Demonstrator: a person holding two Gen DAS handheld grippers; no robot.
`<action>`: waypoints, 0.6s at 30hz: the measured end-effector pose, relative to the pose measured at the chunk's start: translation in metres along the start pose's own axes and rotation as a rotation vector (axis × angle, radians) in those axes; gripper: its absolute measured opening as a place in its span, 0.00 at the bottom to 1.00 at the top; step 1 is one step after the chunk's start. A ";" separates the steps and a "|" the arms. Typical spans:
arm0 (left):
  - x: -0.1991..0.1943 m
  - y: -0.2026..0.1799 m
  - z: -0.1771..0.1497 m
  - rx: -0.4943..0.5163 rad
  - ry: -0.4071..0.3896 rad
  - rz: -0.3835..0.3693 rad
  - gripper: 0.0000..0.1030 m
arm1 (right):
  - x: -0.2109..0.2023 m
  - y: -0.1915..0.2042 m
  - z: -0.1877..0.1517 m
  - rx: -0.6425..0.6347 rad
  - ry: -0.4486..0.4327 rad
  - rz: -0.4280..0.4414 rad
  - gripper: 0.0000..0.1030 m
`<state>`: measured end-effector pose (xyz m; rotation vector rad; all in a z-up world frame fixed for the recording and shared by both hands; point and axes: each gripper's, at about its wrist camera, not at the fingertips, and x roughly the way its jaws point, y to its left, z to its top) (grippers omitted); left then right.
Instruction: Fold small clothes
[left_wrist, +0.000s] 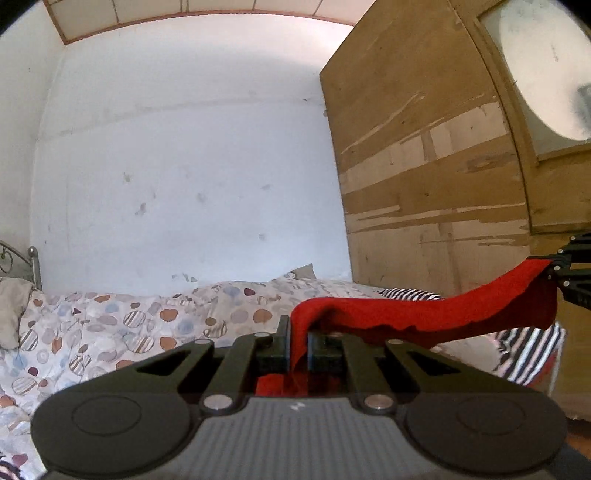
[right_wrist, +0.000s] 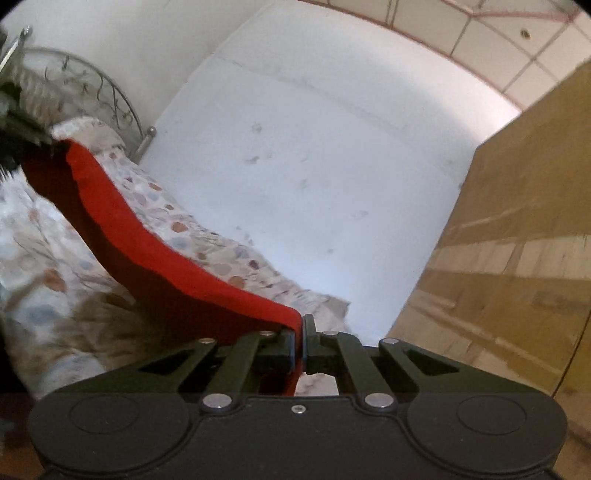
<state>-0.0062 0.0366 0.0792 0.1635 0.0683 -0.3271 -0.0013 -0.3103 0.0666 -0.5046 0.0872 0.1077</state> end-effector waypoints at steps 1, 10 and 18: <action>-0.010 -0.001 0.004 0.007 -0.005 0.002 0.07 | -0.010 -0.004 0.005 -0.004 -0.001 0.008 0.01; -0.038 0.000 0.029 -0.009 0.033 -0.034 0.07 | -0.063 -0.012 0.037 -0.122 -0.056 -0.021 0.01; -0.005 0.011 0.037 0.005 0.061 -0.037 0.07 | -0.037 -0.020 0.037 -0.115 -0.027 0.032 0.01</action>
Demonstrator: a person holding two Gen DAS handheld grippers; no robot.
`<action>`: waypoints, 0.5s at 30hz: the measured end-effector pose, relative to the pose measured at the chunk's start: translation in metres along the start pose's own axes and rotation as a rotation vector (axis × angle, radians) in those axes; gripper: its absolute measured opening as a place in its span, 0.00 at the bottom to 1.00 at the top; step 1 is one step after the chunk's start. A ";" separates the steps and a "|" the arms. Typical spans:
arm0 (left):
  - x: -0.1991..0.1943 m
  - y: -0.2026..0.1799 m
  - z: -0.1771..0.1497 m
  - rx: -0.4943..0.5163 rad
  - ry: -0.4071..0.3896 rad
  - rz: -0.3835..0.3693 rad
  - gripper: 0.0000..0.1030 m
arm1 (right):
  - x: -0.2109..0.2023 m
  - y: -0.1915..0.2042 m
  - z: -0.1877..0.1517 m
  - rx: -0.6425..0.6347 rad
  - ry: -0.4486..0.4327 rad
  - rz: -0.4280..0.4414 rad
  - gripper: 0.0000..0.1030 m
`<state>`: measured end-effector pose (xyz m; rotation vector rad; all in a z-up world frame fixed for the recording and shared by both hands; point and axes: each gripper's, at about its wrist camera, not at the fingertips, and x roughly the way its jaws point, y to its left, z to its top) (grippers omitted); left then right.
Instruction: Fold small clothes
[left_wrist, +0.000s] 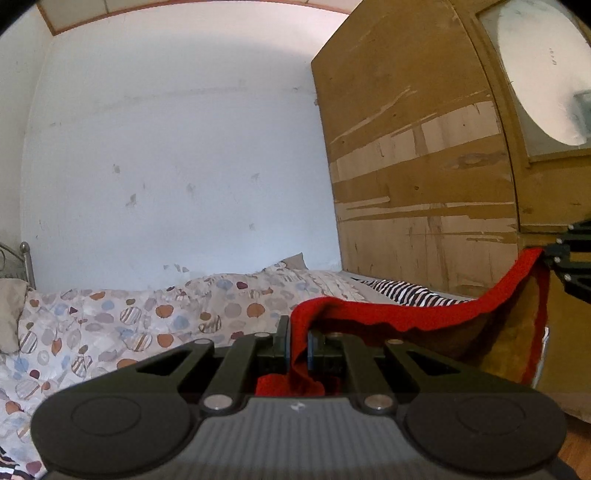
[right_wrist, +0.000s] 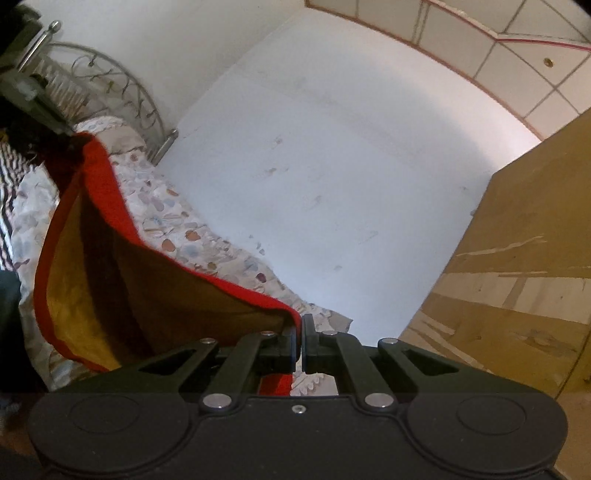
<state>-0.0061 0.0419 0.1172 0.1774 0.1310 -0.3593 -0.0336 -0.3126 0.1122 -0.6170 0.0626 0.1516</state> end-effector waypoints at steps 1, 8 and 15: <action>0.001 0.001 0.001 0.001 -0.002 0.001 0.07 | 0.000 -0.002 -0.001 -0.001 0.006 0.012 0.01; 0.010 -0.003 0.007 0.020 0.013 -0.037 0.07 | -0.024 0.001 -0.016 -0.008 0.107 0.150 0.02; 0.008 -0.030 0.007 0.139 0.025 -0.085 0.07 | -0.036 0.014 -0.039 0.047 0.255 0.272 0.04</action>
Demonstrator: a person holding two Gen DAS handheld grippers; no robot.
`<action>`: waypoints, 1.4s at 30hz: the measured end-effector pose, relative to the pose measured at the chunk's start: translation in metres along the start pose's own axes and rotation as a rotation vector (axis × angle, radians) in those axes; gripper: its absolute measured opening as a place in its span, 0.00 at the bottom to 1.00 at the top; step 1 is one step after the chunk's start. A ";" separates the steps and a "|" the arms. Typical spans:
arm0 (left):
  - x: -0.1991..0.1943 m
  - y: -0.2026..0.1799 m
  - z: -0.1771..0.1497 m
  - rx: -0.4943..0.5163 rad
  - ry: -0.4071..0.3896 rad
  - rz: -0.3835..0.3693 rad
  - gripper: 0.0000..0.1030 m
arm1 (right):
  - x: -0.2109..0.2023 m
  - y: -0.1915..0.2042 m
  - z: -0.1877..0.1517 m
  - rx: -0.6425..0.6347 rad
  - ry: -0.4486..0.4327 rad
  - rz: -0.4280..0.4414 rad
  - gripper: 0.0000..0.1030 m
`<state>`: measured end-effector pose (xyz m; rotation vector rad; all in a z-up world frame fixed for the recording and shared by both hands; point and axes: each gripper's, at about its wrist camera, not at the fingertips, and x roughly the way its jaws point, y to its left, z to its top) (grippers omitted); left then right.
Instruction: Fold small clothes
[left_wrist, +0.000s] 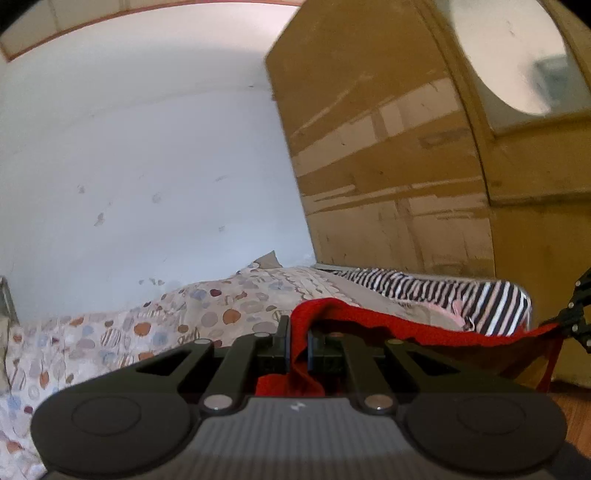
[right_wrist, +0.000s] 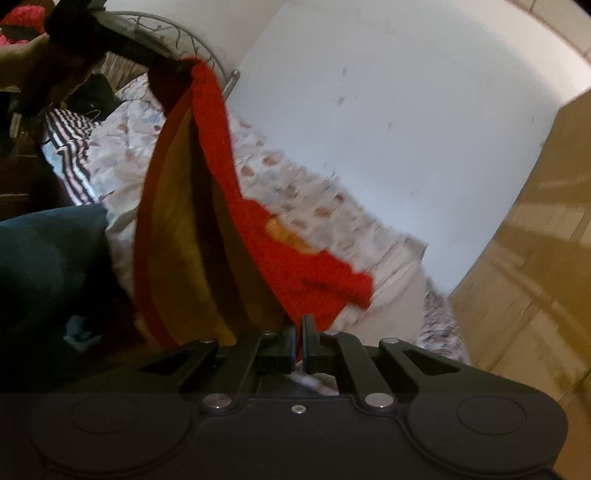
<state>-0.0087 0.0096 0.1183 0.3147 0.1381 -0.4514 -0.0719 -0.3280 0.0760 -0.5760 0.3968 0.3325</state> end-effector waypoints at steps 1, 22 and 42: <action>0.002 -0.002 0.001 0.008 0.006 -0.007 0.07 | 0.002 0.002 -0.003 0.015 0.018 0.032 0.13; 0.075 0.003 0.063 -0.072 0.134 -0.167 0.07 | 0.098 0.115 0.058 0.113 -0.178 0.027 0.99; 0.097 0.025 0.071 -0.205 0.147 -0.185 0.07 | 0.156 0.122 0.054 0.027 -0.148 -0.317 0.62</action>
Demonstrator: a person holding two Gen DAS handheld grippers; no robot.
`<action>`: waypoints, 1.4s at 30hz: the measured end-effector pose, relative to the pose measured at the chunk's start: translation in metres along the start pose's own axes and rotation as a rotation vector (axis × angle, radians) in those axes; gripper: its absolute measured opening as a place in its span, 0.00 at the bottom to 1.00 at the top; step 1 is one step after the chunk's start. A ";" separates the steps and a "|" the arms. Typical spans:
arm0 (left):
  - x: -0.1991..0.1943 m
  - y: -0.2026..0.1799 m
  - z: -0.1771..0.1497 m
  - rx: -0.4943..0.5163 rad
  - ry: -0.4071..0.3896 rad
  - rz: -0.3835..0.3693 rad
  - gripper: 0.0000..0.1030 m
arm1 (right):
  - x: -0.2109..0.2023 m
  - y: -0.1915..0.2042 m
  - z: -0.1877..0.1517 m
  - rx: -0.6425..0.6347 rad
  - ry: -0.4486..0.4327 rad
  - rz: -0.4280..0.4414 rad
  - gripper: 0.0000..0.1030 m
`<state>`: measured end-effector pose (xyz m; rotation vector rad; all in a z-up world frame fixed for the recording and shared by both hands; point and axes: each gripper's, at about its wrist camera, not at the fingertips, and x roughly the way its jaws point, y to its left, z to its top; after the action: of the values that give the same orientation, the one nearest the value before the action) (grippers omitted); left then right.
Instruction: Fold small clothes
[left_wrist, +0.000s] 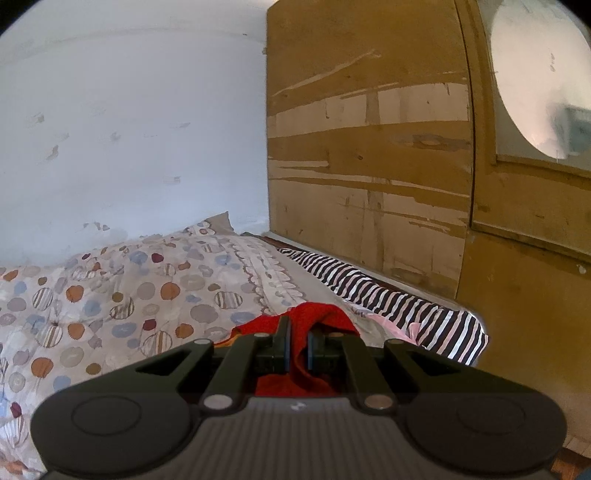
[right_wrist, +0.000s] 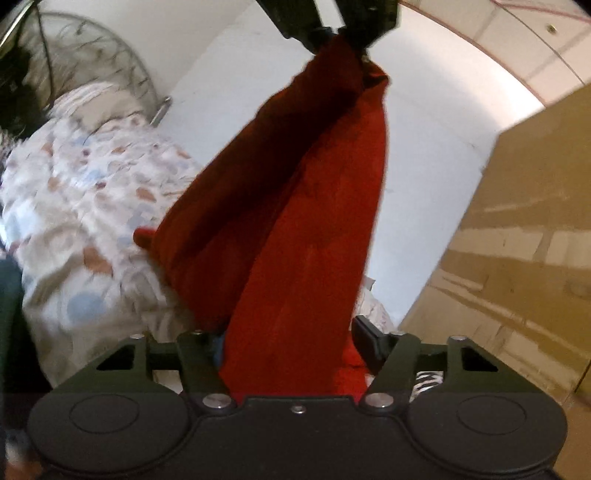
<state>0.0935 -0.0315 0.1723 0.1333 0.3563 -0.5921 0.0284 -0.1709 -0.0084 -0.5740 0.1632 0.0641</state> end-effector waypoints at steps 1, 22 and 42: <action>-0.002 0.001 -0.001 -0.006 -0.002 0.001 0.07 | -0.004 -0.004 -0.002 -0.017 0.000 0.000 0.62; -0.050 0.003 -0.048 -0.024 -0.086 0.070 0.07 | -0.057 -0.071 -0.038 -0.080 0.080 0.140 0.05; -0.046 0.061 -0.048 -0.048 0.006 0.178 0.07 | -0.008 -0.141 0.036 -0.354 -0.098 0.110 0.05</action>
<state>0.0791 0.0533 0.1456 0.1191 0.3597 -0.4070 0.0406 -0.2689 0.0983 -0.9128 0.0876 0.2308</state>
